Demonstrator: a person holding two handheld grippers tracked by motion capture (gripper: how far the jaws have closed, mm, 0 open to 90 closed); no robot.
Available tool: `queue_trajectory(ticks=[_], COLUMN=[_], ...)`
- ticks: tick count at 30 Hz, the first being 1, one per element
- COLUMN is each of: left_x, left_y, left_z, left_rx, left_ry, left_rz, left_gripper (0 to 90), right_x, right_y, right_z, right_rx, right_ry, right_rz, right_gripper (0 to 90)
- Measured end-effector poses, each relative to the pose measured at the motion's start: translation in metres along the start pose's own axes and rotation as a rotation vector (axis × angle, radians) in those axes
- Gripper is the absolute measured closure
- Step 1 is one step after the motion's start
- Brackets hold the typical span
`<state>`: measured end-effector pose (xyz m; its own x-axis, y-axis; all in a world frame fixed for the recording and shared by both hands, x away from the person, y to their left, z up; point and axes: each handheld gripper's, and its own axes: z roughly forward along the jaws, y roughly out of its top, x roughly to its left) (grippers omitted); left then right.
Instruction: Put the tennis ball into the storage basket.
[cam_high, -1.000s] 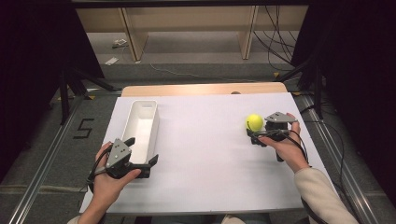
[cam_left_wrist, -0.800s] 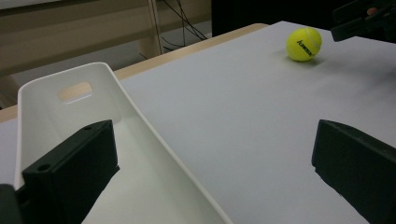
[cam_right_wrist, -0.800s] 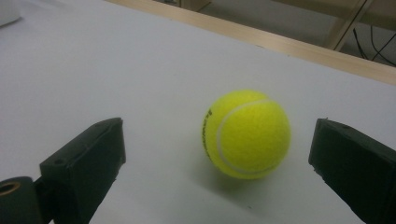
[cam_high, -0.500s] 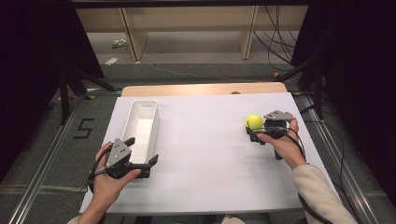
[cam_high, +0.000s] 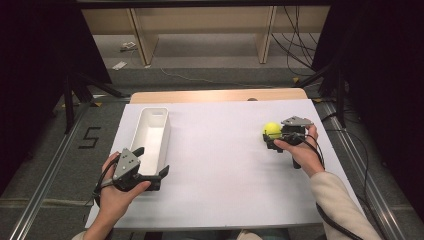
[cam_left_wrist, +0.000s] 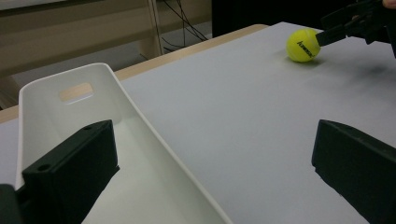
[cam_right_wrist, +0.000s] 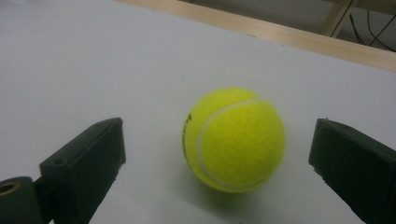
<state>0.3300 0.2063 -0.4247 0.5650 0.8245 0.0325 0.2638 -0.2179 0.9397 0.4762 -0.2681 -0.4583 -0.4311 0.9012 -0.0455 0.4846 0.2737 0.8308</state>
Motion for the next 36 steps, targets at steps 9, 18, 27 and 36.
queue_trajectory(ticks=[9, 18, 27, 36], left_x=[0.000, 0.000, 0.000, 0.000], left_y=[0.000, 0.000, 0.000, 0.000], left_z=[0.000, 0.000, -0.001, -0.001], left_rx=[0.001, 0.002, 0.000, 0.001], left_ry=[0.001, 0.000, -0.001, -0.002], left_rz=[0.002, 0.001, 0.001, 0.002], left_gripper=[0.0, 0.0, 0.0, 0.0], right_x=[-0.004, -0.007, -0.008, -0.009], right_y=[0.001, 0.001, 0.001, 0.001], right_z=[0.010, 0.021, 0.029, 0.035], right_rx=[0.021, 0.046, 0.058, 0.071], right_ry=[-0.015, -0.022, -0.026, -0.023], right_rz=[0.015, 0.020, 0.029, 0.032], right_gripper=[4.6, 4.9, 5.3, 5.4])
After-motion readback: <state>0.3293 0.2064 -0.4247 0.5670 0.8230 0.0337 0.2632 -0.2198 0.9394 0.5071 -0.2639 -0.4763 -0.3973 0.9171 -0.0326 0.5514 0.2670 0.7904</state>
